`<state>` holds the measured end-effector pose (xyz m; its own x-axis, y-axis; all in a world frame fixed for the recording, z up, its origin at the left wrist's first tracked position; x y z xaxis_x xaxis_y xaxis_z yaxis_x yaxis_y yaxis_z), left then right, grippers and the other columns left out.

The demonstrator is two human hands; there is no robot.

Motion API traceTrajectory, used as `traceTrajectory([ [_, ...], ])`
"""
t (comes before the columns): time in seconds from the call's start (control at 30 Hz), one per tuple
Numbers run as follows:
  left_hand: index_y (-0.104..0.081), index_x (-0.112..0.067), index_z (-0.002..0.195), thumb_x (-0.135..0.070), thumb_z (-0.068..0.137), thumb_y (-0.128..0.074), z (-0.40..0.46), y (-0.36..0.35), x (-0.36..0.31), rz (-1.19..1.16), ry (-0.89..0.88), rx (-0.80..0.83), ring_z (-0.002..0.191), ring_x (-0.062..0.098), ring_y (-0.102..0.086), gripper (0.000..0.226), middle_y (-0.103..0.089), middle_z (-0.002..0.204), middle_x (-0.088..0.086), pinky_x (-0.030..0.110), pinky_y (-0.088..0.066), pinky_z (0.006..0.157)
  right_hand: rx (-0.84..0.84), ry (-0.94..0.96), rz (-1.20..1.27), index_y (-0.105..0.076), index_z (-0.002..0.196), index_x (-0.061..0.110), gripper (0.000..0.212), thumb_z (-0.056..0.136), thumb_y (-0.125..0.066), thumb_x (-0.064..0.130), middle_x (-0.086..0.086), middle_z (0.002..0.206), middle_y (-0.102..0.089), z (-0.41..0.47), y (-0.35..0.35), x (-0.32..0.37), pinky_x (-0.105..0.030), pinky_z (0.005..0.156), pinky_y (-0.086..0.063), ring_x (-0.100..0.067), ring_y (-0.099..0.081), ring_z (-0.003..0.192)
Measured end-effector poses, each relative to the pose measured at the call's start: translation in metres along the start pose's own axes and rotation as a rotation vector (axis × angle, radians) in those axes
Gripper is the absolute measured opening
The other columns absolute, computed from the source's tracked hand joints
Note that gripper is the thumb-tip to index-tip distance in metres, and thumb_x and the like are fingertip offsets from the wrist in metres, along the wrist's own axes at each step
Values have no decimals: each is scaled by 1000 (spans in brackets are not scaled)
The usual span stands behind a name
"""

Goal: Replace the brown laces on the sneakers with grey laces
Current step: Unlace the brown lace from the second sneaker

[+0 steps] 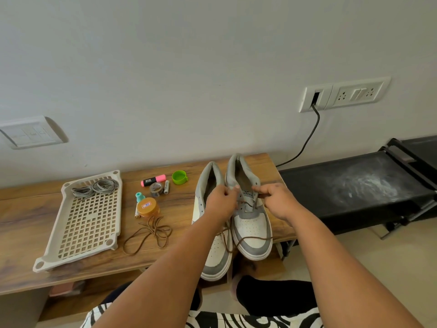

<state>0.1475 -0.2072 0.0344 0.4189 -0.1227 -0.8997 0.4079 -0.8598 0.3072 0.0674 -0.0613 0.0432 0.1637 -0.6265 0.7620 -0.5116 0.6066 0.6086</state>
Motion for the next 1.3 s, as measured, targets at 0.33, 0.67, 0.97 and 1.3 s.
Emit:
traceTrajectory([
  [0.33,-47,-26,72,-35,97,-57,-4,-14,-4,720,-416,197,80,13,-47,28,-45,82,-5,26,-36,73,17,31,-44,-59,133,23,49,94,-46,-3,0,142,-53,0,1,1,-34,113,-36,-18,-46,132],
  [0.67,-64,-11,80,-31,99,-52,-1,0,-7,432,-248,125,83,28,-69,31,-71,86,14,46,-58,79,-3,33,-45,-62,131,22,41,96,-51,3,0,140,-55,-1,2,4,-28,105,-36,-18,-48,130],
  [0.97,-70,-14,97,-30,99,-55,-11,5,-27,349,-242,91,57,9,-52,23,-60,67,-2,22,-44,55,-48,34,18,-61,130,22,34,97,-56,14,1,130,-59,-9,3,14,-21,86,-41,-13,-54,113],
  [1.3,-70,-10,104,-13,97,-57,-61,32,-45,-360,-109,99,73,10,-56,15,-67,83,-1,17,-46,60,8,89,405,-45,135,34,56,90,-60,6,7,115,-64,-55,-25,56,-27,83,-49,-9,-58,105],
])
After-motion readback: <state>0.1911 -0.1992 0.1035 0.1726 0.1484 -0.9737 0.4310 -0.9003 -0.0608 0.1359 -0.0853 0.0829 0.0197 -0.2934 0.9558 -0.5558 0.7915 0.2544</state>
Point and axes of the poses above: each hand's wrist, its own z-axis towards the middle knuckle, its own y-axis out of the back of the hand, x = y × z, the point moved 4 cm from there along z, towards the middle knuckle
